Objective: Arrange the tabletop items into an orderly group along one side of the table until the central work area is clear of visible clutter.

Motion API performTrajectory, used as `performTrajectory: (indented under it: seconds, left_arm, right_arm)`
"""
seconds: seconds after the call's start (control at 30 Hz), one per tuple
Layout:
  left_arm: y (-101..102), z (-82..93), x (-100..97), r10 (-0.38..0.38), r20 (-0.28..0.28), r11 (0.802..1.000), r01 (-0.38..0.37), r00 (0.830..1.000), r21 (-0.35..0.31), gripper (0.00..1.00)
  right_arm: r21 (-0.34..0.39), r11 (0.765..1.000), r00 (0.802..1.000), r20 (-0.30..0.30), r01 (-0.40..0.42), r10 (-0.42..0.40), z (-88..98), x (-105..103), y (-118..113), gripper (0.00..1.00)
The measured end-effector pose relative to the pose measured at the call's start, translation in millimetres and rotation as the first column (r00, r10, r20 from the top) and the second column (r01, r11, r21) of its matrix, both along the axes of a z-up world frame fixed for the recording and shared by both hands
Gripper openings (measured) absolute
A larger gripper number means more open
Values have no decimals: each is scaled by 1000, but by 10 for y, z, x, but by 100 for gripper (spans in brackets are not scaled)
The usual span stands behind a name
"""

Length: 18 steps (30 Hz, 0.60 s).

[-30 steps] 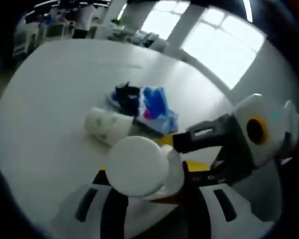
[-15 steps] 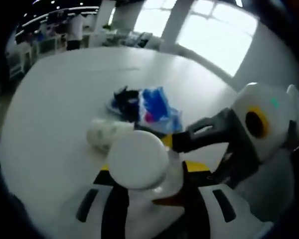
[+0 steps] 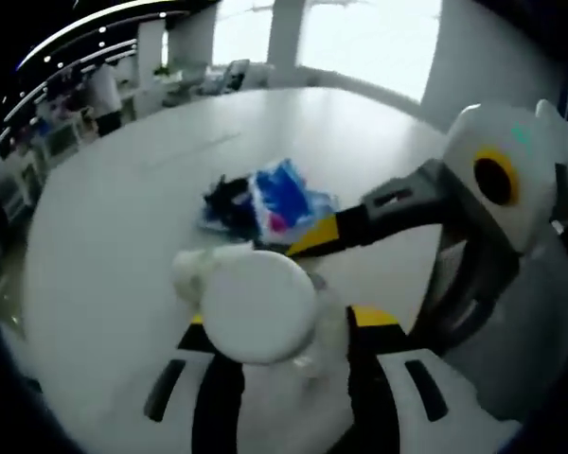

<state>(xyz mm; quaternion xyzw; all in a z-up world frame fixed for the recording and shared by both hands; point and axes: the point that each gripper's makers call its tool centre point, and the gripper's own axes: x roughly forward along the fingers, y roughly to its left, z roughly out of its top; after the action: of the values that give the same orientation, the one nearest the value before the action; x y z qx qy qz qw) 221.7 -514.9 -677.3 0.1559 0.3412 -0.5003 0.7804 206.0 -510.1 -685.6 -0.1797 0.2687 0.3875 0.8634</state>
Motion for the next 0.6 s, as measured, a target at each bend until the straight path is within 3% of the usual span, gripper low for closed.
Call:
performTrajectory:
  seconds: [0.27,0.43,0.53,0.6]
  left_arm:
    - [12,8,25,-88,76,994,83,993,73,39]
    - [32,3,32,-154,110,985,144,982,98,39]
    - [32,5,17,-190,117,979,178,975,101,39]
    - [24,6,2,-241,129,968,228,962,109,39]
  right_arm:
    - [44,994,995,9,98,-98,175,-37,-229,85]
    - [101,968,973,-8,231,-232,300,-49,-460,95]
    - [106,957,962,-12,271,-271,333,-83,-566,99]
    - [113,950,956,-19,292,-292,352,-116,-629,100]
